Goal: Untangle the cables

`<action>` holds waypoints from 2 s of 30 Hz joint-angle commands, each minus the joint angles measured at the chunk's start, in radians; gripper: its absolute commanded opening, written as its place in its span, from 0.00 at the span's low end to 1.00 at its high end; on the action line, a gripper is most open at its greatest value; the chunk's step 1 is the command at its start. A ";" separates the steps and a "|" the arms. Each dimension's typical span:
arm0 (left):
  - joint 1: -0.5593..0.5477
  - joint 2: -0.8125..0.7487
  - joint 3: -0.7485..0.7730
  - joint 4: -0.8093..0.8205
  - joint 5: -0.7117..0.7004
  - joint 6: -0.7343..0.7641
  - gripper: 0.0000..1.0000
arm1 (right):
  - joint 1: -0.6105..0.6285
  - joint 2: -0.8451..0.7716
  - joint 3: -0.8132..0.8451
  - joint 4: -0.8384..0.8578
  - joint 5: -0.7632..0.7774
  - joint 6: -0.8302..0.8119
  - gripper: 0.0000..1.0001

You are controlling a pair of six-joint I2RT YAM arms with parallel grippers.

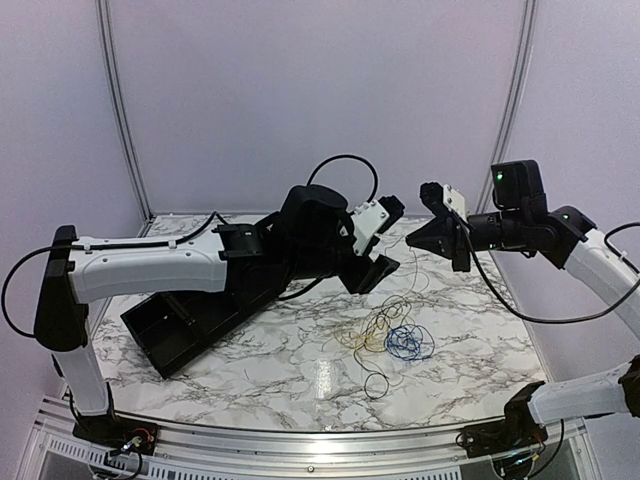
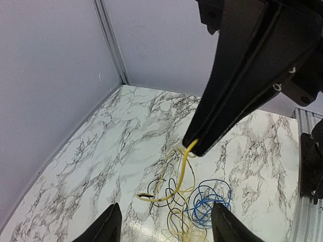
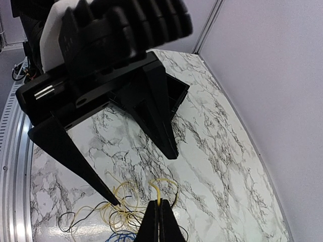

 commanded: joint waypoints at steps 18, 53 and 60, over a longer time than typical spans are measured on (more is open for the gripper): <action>-0.007 -0.009 -0.028 0.228 -0.168 -0.201 0.00 | -0.004 -0.045 -0.040 0.087 0.060 0.159 0.01; 0.044 -0.121 -0.363 0.242 -0.427 -0.517 0.00 | -0.064 0.445 -0.341 0.365 0.125 -0.373 0.99; 0.062 -0.143 -0.386 0.242 -0.453 -0.563 0.00 | -0.064 0.570 -0.285 0.357 0.127 -0.389 0.78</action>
